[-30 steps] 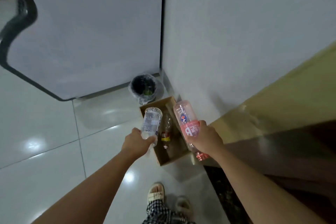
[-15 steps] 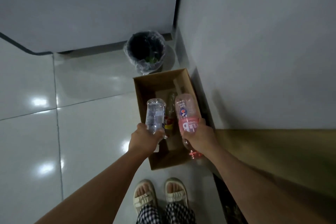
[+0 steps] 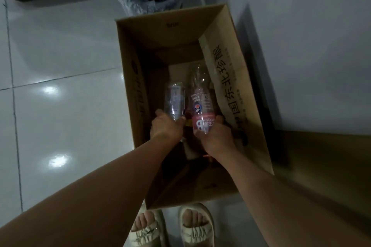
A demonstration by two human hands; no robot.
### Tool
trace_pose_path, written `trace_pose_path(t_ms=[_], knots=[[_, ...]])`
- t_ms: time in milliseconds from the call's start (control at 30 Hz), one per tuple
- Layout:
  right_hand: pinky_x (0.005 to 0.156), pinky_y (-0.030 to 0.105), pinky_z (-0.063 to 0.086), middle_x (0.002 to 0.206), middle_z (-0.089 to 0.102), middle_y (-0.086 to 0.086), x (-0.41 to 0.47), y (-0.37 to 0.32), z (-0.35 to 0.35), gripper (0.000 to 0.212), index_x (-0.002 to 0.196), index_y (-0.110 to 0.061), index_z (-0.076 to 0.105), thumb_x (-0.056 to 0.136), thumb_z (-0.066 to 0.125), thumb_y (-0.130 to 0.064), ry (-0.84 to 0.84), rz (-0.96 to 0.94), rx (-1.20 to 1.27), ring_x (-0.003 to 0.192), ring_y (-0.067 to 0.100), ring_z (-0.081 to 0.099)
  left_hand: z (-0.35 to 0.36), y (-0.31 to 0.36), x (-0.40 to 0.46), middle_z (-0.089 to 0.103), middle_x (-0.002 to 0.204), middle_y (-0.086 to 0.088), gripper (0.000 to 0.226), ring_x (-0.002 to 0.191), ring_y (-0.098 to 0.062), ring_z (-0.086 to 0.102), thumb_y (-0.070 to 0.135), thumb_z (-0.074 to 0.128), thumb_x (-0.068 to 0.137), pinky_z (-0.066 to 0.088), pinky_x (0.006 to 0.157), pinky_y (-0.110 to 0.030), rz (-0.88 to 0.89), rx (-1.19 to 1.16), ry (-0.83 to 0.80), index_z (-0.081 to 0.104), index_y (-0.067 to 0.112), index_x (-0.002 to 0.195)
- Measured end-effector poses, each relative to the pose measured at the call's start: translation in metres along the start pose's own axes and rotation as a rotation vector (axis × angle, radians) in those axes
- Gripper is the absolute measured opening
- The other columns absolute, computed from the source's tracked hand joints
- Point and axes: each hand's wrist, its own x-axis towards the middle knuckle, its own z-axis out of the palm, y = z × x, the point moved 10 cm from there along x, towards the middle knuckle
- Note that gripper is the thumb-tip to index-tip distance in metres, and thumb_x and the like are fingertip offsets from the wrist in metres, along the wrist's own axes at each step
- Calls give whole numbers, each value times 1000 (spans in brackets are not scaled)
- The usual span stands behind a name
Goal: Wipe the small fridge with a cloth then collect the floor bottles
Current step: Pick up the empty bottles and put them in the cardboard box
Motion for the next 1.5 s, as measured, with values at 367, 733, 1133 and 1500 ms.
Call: trace_pose_path(t_ms=[367, 733, 1133, 1500], knots=[[84, 34, 47, 132, 47, 9, 2, 1, 6, 64, 137, -17, 34, 85, 68, -31, -61, -21, -105, 119, 28, 50, 4, 10, -2, 51, 128, -20, 57, 115, -36, 53, 28, 57, 90, 45, 88, -38, 32, 100, -24, 30, 5, 133], [107, 38, 34, 144, 33, 5, -117, -90, -51, 75, 145, -21, 26, 84, 68, -34, -113, -229, -506, 133, 25, 33, -117, 78, -103, 54, 122, -10, 55, 109, -26, 56, 23, 66, 82, 50, 86, -36, 305, 274, 11, 38, 15, 129], [110, 38, 31, 147, 33, 4, -291, -233, -146, 71, 145, -19, 27, 87, 65, -35, -29, -512, -690, 135, 25, 33, -297, 109, -250, 53, 125, -5, 48, 111, -23, 54, 30, 60, 86, 44, 81, -33, 362, 385, 123, 40, 18, 128], [107, 41, 35, 147, 27, 9, -473, -339, -181, 68, 144, -13, 26, 89, 60, -31, -84, -815, -957, 132, 29, 30, -449, 76, -402, 56, 124, -5, 47, 107, -23, 57, 36, 59, 88, 47, 83, -32, 300, 366, 221, 42, 19, 129]])
